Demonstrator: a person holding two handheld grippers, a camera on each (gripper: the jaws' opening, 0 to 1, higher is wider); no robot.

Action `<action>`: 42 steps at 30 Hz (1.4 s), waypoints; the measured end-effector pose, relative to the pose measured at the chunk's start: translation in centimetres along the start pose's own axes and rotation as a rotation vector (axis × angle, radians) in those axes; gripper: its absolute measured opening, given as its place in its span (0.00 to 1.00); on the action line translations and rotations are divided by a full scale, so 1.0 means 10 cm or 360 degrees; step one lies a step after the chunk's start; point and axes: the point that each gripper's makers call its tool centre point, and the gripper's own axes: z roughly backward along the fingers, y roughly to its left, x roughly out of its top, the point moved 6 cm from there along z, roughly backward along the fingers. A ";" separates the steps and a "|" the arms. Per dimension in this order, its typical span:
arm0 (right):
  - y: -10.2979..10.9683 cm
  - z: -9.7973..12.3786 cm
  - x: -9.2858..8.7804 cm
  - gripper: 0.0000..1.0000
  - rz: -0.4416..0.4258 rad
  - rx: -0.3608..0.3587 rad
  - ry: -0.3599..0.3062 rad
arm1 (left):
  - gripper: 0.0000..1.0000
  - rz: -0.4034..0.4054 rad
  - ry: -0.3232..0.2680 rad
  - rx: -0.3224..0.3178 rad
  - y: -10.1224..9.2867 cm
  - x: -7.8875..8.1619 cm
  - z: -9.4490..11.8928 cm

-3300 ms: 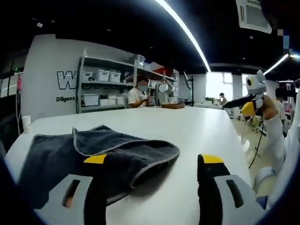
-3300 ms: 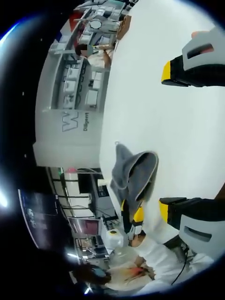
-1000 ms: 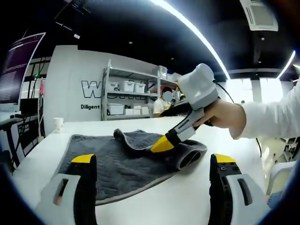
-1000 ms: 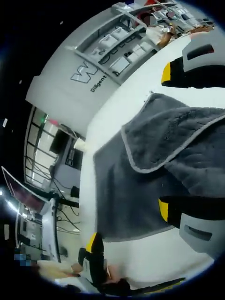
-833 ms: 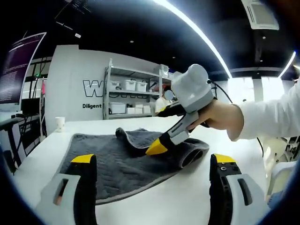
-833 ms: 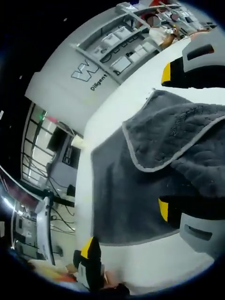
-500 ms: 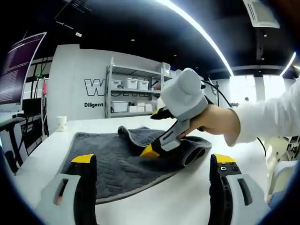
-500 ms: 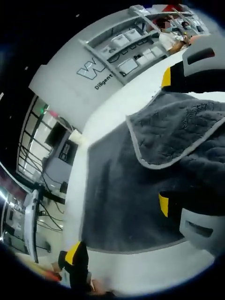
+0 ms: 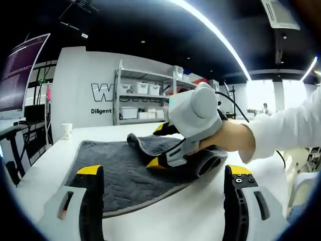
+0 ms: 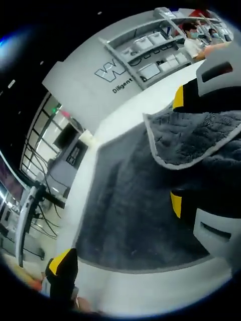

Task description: Open the folded towel by lifting each exposed corner and separating the folded layers until the towel lies flat within the target outline without major curled edges

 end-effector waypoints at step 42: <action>-0.40 0.31 -0.11 0.00 -0.0162 -0.0055 -0.0083 | 0.98 -0.0019 0.0060 0.0042 0.03 -0.05 -0.03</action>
